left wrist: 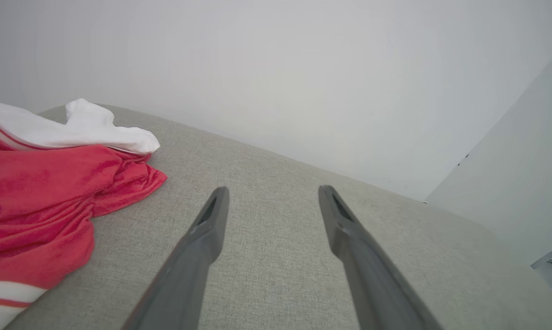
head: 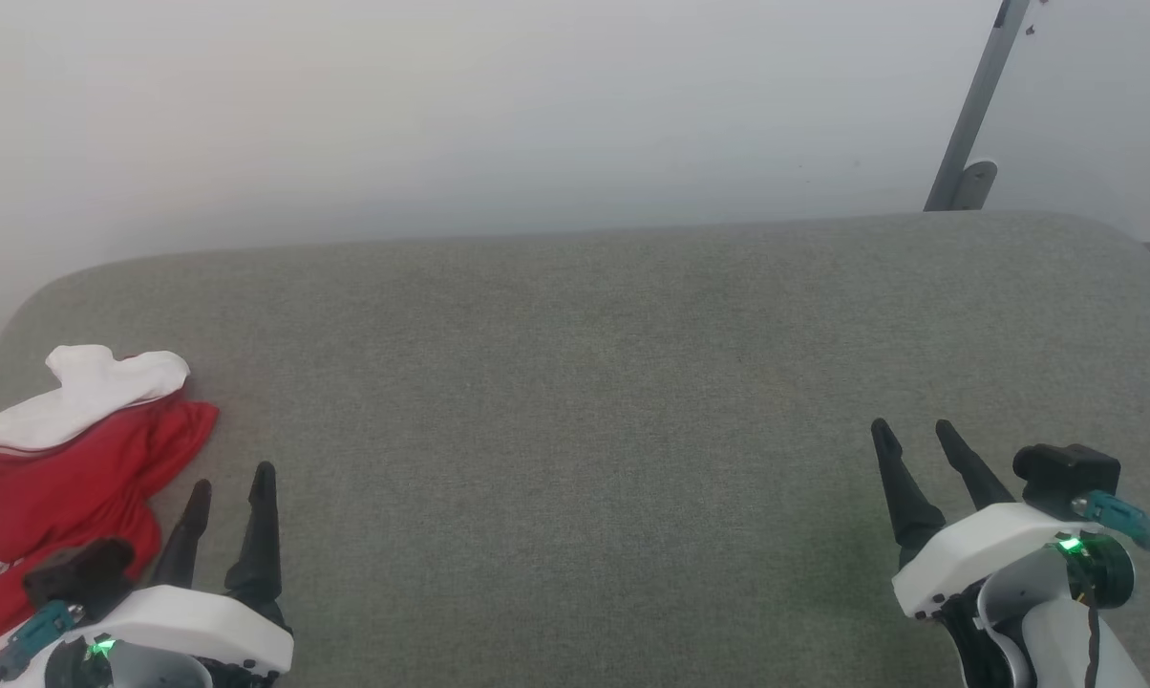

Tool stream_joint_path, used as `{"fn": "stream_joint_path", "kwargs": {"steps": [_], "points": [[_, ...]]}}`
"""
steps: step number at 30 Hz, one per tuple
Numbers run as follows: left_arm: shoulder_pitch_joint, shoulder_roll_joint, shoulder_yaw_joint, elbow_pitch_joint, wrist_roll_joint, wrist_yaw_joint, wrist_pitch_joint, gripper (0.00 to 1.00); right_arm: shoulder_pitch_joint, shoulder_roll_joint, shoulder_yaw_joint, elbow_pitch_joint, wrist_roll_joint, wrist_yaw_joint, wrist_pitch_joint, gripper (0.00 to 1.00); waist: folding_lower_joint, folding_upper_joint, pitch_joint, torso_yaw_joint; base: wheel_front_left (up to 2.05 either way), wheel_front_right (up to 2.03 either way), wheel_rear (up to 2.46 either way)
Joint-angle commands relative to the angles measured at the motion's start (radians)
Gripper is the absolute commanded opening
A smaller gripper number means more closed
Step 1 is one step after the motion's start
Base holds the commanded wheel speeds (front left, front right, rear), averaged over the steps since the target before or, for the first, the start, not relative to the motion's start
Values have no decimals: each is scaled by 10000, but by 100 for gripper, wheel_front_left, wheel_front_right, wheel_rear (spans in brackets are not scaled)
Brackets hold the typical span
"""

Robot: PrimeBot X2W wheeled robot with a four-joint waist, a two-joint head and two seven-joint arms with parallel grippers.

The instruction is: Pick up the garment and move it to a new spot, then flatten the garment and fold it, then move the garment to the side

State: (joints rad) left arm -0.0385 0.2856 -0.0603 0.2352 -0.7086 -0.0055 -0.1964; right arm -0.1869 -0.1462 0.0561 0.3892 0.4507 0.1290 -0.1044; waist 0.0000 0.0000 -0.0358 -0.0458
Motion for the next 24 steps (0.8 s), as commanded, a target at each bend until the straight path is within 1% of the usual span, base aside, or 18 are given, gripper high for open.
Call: {"fn": "stream_joint_path", "kwargs": {"steps": [1,24], "points": [[90,96,-21,-93,247,27,-102,100,-142,-59,26,-59,-199,27,-85,100,0,0,-5,-4,0,0,0],[234,414,-117,-181,1437,186,-561,100,-291,-216,258,-52,-1787,28,-447,100,0,0,-126,-122,0,0,0]]}}
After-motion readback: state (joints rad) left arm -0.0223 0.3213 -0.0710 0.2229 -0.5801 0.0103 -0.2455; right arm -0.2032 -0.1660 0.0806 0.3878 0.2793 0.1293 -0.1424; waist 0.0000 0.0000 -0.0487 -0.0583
